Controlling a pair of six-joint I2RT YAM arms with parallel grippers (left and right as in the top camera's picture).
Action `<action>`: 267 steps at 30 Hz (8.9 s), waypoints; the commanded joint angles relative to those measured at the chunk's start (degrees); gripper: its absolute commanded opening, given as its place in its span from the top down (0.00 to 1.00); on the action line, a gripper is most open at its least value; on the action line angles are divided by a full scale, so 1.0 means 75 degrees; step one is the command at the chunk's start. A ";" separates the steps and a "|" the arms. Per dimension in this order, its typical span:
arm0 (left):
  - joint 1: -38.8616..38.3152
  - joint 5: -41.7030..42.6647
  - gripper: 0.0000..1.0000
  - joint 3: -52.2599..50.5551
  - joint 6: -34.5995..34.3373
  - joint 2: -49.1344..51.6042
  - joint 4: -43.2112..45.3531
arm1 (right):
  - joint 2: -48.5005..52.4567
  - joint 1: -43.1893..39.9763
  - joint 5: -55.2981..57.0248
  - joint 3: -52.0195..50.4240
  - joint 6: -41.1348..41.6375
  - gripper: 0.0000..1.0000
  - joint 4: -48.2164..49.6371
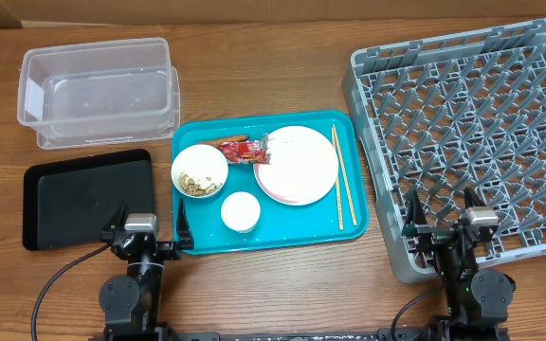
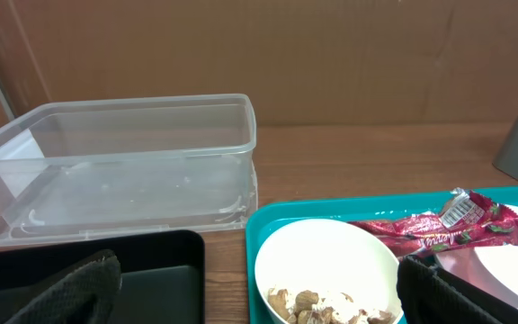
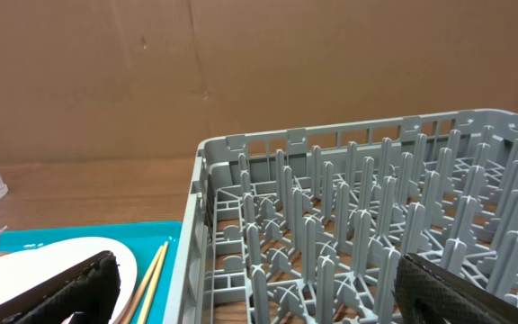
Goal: Sort waste into correct bins and load items into the dishwasher
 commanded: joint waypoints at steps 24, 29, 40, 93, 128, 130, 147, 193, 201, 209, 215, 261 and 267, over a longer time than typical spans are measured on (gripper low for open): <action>-0.0047 -0.0347 0.00 0.3276 -0.0545 0.2996 -0.1472 | 0.2742 -0.0029 0.0790 0.3465 0.0149 0.00 -0.2078; -0.0047 -0.0082 0.00 0.4937 -0.0539 0.4572 -0.2722 | 0.4508 -0.0029 0.0568 0.5371 0.0143 0.00 -0.3605; -0.0047 0.0090 0.00 0.7708 -0.0600 0.6563 -0.6513 | 0.7452 -0.0029 -0.0242 0.7842 0.0431 0.00 -0.6216; -0.3742 -0.0189 0.00 1.1389 -0.1775 1.4257 -0.6560 | 0.8378 0.0020 -0.0688 0.7842 0.0463 0.00 -0.6499; -0.2620 -0.1504 0.96 1.4580 -0.1585 1.3986 -0.7545 | 0.8378 0.0020 -0.0659 0.7842 0.0460 0.00 -0.6496; -0.2270 -0.1667 0.96 1.4822 -0.1591 1.3986 -0.7530 | 0.8378 0.0020 -0.0659 0.7842 0.0460 0.00 -0.6496; 0.0300 -0.1740 0.96 1.4889 -0.1635 1.4530 -0.7015 | 0.8378 0.0023 -0.0662 0.7842 0.0460 0.00 -0.6470; -0.2961 -0.0580 0.33 1.4938 -0.0761 1.7681 -0.9116 | 0.8655 0.0020 -0.0662 0.7842 0.0460 0.00 -0.6554; -0.2952 -0.0574 0.78 1.4938 -0.0764 1.7722 -0.8938 | 0.8658 0.0020 -0.0662 0.7842 0.0460 0.00 -0.6560; -0.2949 -0.0574 0.96 1.5067 -0.0766 1.7719 -0.9008 | 0.8658 0.0023 -0.0662 0.7842 0.0460 0.00 -0.6557; -0.2868 -0.0583 0.96 1.6195 -0.0764 1.7389 -0.9474 | 0.8655 0.0023 -0.0659 0.7842 0.0460 0.00 -0.6560; -0.1160 -0.0093 0.40 1.7917 -0.1393 1.4921 -1.2368 | 0.8655 0.0020 -0.0659 0.7842 0.0460 0.00 -0.6554; -0.1198 -0.0061 0.39 1.7057 -0.1623 1.3953 -1.2368 | 0.8655 0.0023 -0.0667 0.7851 0.0490 0.00 -0.6577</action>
